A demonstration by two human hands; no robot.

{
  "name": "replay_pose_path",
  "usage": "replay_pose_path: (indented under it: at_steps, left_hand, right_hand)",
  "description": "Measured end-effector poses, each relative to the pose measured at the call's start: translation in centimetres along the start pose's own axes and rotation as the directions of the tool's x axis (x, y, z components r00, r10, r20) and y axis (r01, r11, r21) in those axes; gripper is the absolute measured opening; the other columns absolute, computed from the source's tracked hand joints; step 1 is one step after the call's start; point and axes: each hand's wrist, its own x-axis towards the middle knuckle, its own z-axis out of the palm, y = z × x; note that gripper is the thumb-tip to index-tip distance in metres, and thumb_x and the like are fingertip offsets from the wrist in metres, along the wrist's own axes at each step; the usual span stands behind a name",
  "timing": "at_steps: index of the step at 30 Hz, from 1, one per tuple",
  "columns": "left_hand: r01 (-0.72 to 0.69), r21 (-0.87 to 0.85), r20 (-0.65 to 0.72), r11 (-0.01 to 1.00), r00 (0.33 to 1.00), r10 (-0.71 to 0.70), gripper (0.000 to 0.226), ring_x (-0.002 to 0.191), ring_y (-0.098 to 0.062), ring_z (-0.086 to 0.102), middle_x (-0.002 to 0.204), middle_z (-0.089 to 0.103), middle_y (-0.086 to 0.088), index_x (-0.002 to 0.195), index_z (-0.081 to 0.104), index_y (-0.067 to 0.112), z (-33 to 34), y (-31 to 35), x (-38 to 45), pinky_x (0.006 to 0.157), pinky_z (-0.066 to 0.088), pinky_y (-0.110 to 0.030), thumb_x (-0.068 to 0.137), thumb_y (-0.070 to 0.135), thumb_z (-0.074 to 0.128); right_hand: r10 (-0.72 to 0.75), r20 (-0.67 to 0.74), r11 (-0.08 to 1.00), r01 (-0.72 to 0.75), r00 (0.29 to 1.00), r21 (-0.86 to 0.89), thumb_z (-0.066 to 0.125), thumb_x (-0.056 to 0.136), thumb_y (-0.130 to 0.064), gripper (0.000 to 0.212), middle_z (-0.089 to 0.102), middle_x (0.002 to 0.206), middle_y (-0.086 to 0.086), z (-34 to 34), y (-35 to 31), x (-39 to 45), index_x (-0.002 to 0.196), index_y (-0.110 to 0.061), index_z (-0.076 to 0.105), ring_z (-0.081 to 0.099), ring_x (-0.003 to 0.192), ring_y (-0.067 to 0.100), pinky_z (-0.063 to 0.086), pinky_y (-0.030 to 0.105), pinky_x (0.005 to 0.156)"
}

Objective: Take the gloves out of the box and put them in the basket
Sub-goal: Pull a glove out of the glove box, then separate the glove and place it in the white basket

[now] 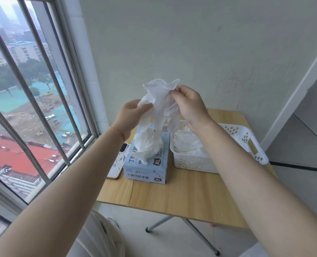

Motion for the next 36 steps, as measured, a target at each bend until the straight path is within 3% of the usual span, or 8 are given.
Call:
replay_pose_path:
  at_steps: [5, 10, 14, 18, 23, 28, 33, 36]
  left_hand:
    - [-0.109, 0.059, -0.121, 0.992, 0.986, 0.115, 0.013, 0.055, -0.003, 0.056, 0.071, 0.065, 0.004, 0.09, 0.074, 0.014, 0.5, 3.6, 0.7, 0.05, 0.042, -0.015, 0.088, 0.008, 0.062]
    - [-0.192, 0.276, -0.128, 0.942, 0.964, 0.234, 0.022, 0.053, 0.003, 0.053, 0.066, 0.06, 0.007, 0.088, 0.073, 0.023, 1.6, 6.1, 1.3, 0.054, 0.044, -0.013, 0.081, 0.01, 0.057]
    - [-0.11, 0.449, -0.079, 0.887, 0.984, 0.161, 0.031, 0.057, -0.01, 0.052, 0.066, 0.057, 0.005, 0.089, 0.074, 0.027, 2.7, 6.4, 1.2, 0.053, 0.042, -0.018, 0.076, 0.01, 0.051]
    - [-0.004, 0.471, -0.054, 0.882, 0.998, 0.034, 0.016, 0.063, -0.011, 0.057, 0.07, 0.062, 0.005, 0.083, 0.073, 0.021, 2.9, 5.5, 1.4, 0.049, 0.043, -0.015, 0.08, 0.013, 0.059]
    - [0.154, 0.38, 0.161, 0.912, 0.96, -0.229, 0.021, 0.071, -0.022, 0.057, 0.077, 0.063, -0.008, 0.078, 0.072, 0.015, 1.7, 4.1, 0.5, 0.068, 0.046, -0.033, 0.064, 0.03, 0.076]
    - [0.213, 0.365, 0.245, 0.906, 0.917, -0.314, 0.013, 0.064, -0.023, 0.056, 0.072, 0.062, -0.008, 0.08, 0.068, 0.01, 2.0, 3.1, -0.1, 0.068, 0.048, -0.03, 0.089, 0.02, 0.068]
    - [0.33, 0.008, 0.389, 0.944, 0.869, -0.307, 0.017, 0.075, -0.021, 0.062, 0.085, 0.066, -0.007, 0.105, 0.071, 0.014, 2.9, 1.7, 0.3, 0.066, 0.054, -0.03, 0.097, 0.017, 0.057]
    - [0.416, -0.012, 0.4, 0.909, 0.835, -0.377, 0.029, 0.09, -0.027, 0.063, 0.107, 0.063, -0.017, 0.12, 0.065, 0.005, 4.4, 0.9, 1.5, 0.073, 0.056, -0.035, 0.093, 0.015, 0.062]
  right_hand:
    - [0.12, 0.038, 0.991, -0.122, 0.992, 0.047, 0.051, 0.084, 0.001, 0.023, 0.065, 0.091, 0.011, -1.0, 0.1, -0.6, 0.099, -0.013, 0.061, 0.066, 0.073, 0.021, 0.054, 0.04, 0.075]
    - [0.112, 0.227, 0.994, -0.11, 0.967, -0.024, 0.072, 0.079, -0.015, 0.046, 0.061, 0.117, 0.012, -1.9, 0.3, -1.5, 0.119, -0.031, 0.053, 0.068, 0.096, 0.022, 0.053, 0.035, 0.086]
    - [0.107, 0.264, 0.994, -0.11, 0.959, -0.004, 0.075, 0.081, -0.019, 0.031, 0.063, 0.1, 0.01, -2.3, 0.4, -1.5, 0.109, -0.022, 0.062, 0.062, 0.084, 0.015, 0.049, 0.028, 0.076]
    - [0.148, 0.076, 0.989, -0.146, 0.986, -0.039, 0.063, 0.085, -0.022, 0.008, 0.056, 0.074, 0.003, -2.9, 0.7, -1.3, 0.079, -0.017, 0.066, 0.052, 0.068, 0.015, 0.042, 0.028, 0.061]
    - [0.249, -0.171, 0.967, -0.254, 0.953, -0.01, 0.054, 0.084, -0.019, 0.011, 0.044, 0.07, 0.005, -4.6, 0.8, -1.0, 0.074, -0.017, 0.053, 0.043, 0.064, 0.017, 0.033, 0.028, 0.058]
    - [0.3, -0.274, 0.953, -0.301, 0.914, 0.037, 0.047, 0.085, -0.016, 0.026, 0.028, 0.058, -0.001, -5.6, 0.3, -1.2, 0.064, -0.02, 0.032, 0.026, 0.052, 0.016, 0.02, 0.02, 0.047]
    - [0.392, -0.279, 0.913, -0.407, 0.877, 0.003, 0.047, 0.085, -0.013, 0.022, 0.036, 0.056, -0.003, -6.5, 0.7, -1.6, 0.064, -0.018, 0.042, 0.033, 0.055, 0.018, 0.034, 0.022, 0.051]
    - [0.446, -0.281, 0.884, -0.467, 0.85, -0.008, 0.047, 0.085, -0.011, 0.013, 0.042, 0.064, 0.001, -8.2, 1.4, -2.0, 0.072, -0.015, 0.049, 0.04, 0.058, 0.019, 0.04, 0.022, 0.05]
